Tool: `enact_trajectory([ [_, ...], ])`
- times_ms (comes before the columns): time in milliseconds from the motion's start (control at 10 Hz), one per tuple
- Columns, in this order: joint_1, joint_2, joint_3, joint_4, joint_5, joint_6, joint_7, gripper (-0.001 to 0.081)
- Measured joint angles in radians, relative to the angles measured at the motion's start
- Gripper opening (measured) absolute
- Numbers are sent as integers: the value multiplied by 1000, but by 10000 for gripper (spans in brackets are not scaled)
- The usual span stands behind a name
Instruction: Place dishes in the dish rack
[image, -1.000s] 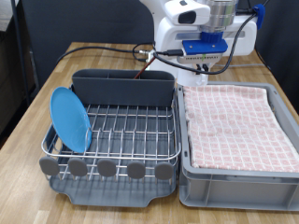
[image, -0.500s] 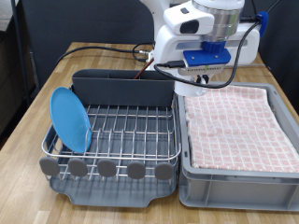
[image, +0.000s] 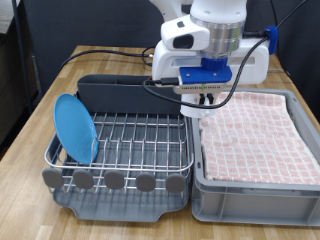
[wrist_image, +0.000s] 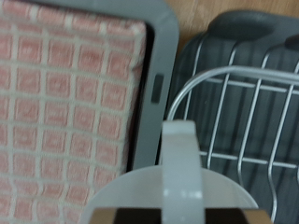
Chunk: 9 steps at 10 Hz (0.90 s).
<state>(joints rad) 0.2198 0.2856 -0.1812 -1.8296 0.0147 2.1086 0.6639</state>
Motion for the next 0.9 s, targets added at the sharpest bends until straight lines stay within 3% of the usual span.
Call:
enact_trajectory([
  [300, -11, 94, -5, 125, 12, 18, 15, 70],
  [600, -25, 196, -5, 275, 31, -29, 21, 70],
  [900, -32, 251, -5, 340, 57, -44, 51, 70],
])
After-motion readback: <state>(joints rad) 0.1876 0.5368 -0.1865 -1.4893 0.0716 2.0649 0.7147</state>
